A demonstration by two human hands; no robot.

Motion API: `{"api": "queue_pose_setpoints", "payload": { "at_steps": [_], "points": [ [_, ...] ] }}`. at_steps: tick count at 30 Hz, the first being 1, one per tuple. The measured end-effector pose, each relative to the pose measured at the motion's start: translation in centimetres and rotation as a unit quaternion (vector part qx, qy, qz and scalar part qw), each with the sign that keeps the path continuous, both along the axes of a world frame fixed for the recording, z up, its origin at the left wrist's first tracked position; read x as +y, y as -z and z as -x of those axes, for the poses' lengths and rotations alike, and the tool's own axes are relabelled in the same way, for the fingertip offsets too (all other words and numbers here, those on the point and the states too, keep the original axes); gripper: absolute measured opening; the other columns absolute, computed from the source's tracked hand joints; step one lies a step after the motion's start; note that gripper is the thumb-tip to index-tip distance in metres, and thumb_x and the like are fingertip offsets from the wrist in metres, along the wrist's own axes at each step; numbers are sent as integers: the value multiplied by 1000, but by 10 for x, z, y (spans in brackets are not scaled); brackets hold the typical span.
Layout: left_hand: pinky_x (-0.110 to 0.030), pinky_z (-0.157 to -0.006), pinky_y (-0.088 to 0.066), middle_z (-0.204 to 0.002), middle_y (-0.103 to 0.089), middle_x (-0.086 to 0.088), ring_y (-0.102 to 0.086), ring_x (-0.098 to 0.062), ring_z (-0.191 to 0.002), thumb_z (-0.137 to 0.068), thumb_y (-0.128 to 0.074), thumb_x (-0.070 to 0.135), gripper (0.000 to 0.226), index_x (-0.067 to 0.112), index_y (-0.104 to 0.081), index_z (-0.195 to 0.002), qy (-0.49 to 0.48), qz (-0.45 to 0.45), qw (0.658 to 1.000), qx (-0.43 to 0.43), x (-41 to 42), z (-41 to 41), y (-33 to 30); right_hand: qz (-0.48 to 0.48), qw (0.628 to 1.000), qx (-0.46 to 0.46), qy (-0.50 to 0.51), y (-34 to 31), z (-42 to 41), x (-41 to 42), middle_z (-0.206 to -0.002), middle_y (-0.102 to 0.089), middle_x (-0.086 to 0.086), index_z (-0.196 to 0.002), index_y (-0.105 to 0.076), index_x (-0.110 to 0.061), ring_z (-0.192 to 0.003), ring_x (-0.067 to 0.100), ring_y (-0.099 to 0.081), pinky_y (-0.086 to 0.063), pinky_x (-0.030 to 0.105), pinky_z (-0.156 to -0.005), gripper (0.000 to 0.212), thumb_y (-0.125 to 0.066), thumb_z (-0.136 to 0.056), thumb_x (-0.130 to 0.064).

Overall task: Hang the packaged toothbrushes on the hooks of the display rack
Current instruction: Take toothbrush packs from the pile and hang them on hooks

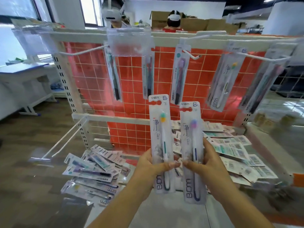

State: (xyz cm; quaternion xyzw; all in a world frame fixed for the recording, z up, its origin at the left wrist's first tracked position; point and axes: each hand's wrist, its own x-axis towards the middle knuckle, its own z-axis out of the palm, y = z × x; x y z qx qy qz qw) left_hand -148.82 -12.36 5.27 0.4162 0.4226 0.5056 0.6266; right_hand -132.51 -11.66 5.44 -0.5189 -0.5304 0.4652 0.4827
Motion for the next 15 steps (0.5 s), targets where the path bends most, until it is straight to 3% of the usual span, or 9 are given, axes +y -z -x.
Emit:
{"api": "queue_pose_setpoints", "payload": {
  "at_steps": [3, 8, 12, 15],
  "points": [
    [-39, -72, -59, -91, -74, -10, -71, -27, -84, -48, -75, 5, 53, 12, -62, -99, 8, -2, 1000, -1, 0, 1, -2, 2, 1000, -1, -4, 0, -2, 0, -109, -68, 0, -131, -42, -34, -96, 15, -68, -57, 37, -80, 76, -72, -73, 5],
    [-34, -64, -59, -88, -74, -9, -72, -25, -80, -50, -73, 3, 52, 11, -62, -100, 15, 0, 1000, 8, 1, -7, -3, 6, 1000, 1, 9, 3, -7, 0, -108, -68, -1, -131, -40, -38, -97, 16, -67, -56, 44, -84, 77, -74, -73, 1],
    [-31, -56, -58, -83, -75, -7, -72, -23, -73, -51, -72, 3, 48, 12, -62, -97, 25, -3, 1000, 19, 2, -18, -5, 6, 1000, 7, 15, 2, -16, -2, -105, -68, -6, -115, -42, -49, -95, 12, -68, -56, 42, -84, 72, -74, -73, -1],
    [-29, -51, -56, -78, -74, -8, -72, -22, -68, -53, -71, 2, 43, 10, -62, -94, 29, -4, 999, 24, 4, -26, -6, 9, 1000, 13, 21, 3, -25, -2, -106, -68, -5, -124, -40, -44, -96, 13, -68, -55, 43, -86, 75, -75, -73, -1]
  ]
}}
